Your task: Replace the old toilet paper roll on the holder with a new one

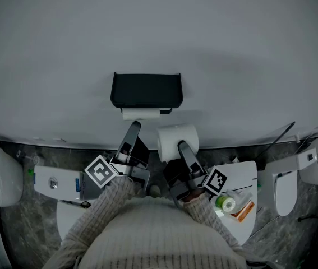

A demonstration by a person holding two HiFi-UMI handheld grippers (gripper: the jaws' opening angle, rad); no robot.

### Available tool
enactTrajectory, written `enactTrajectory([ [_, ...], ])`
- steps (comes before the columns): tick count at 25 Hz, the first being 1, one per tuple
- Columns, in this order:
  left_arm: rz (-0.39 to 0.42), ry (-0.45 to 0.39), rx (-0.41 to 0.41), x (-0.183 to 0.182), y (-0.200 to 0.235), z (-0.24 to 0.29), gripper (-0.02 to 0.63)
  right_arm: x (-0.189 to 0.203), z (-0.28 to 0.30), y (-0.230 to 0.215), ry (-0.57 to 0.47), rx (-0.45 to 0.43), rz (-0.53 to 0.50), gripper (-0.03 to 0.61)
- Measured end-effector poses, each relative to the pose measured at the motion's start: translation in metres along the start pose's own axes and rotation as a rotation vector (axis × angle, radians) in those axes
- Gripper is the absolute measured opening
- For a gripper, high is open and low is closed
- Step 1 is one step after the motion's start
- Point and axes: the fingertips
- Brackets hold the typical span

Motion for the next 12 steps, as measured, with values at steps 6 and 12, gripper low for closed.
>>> enactTrajectory([
  [6, -0.008, -0.003, -0.015, -0.005, 0.006, 0.01, 0.223, -0.001, 0.002, -0.003, -0.008, 0.004, 0.003, 0.457],
  [12, -0.018, 0.001, -0.023, -0.008, 0.012, 0.018, 0.239, -0.004, 0.004, -0.006, -0.019, 0.01, 0.006, 0.457],
])
Point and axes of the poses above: the fingertips, and each gripper's own axes: z forward along the fingers, y to its left, x out of its underside, and after that the axes turned 5 degrees about -z, right-handed
